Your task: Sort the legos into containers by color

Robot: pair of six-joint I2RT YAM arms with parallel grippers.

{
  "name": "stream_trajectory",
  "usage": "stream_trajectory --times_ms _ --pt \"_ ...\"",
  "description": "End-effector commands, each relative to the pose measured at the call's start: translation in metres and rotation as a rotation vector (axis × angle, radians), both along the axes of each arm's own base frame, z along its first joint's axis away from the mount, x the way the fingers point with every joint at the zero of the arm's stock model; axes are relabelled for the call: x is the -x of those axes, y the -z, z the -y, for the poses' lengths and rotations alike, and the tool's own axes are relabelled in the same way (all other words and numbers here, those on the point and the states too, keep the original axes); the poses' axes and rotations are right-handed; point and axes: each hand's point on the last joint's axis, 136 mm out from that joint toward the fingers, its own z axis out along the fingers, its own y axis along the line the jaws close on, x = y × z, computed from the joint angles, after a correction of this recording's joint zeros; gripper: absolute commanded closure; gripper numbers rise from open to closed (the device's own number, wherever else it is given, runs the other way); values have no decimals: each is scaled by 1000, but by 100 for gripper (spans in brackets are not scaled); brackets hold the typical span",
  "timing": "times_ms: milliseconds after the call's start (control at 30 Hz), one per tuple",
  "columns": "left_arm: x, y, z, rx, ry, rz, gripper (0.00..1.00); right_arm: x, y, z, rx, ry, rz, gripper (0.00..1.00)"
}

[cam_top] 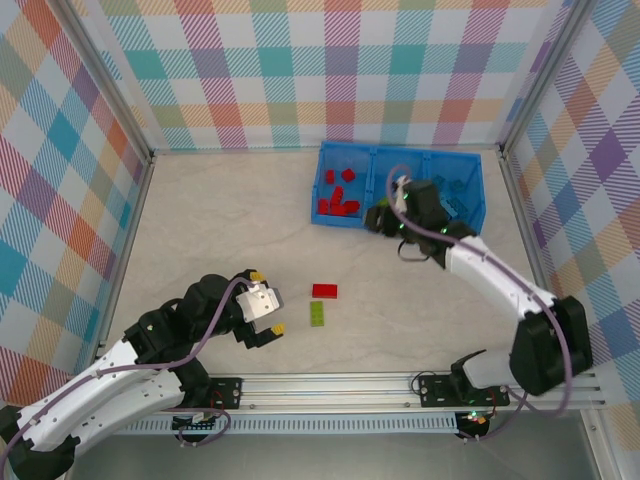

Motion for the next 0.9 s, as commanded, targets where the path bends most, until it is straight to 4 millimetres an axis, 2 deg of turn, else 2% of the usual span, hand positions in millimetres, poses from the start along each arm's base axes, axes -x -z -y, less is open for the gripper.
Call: stream_trajectory --times_ms 0,100,233,400,500,600,700,767,867 --pt "-1 8 -1 -15 -1 -12 0 61 40 -27 19 -62 -161 44" --pt "1 7 2 -5 14 -24 0 100 64 -44 59 -94 -255 42" --pt "3 6 3 0 26 -33 0 130 88 -74 93 -137 -326 40" --pt "4 7 -1 -6 17 -31 0 148 114 -114 123 -202 -374 34" --pt "4 7 -4 -11 4 -26 0 152 131 -131 172 -232 -391 33" --pt "4 7 -6 -14 0 -23 0 150 146 -137 240 -236 -389 34" --pt "4 7 -7 -17 -4 -18 0 150 159 -135 315 -230 -388 35" --pt "4 6 -8 -19 -4 -12 0 150 167 -131 359 -218 -383 39" --pt "6 7 -10 -28 5 -5 0 151 180 -117 450 -182 -389 53"
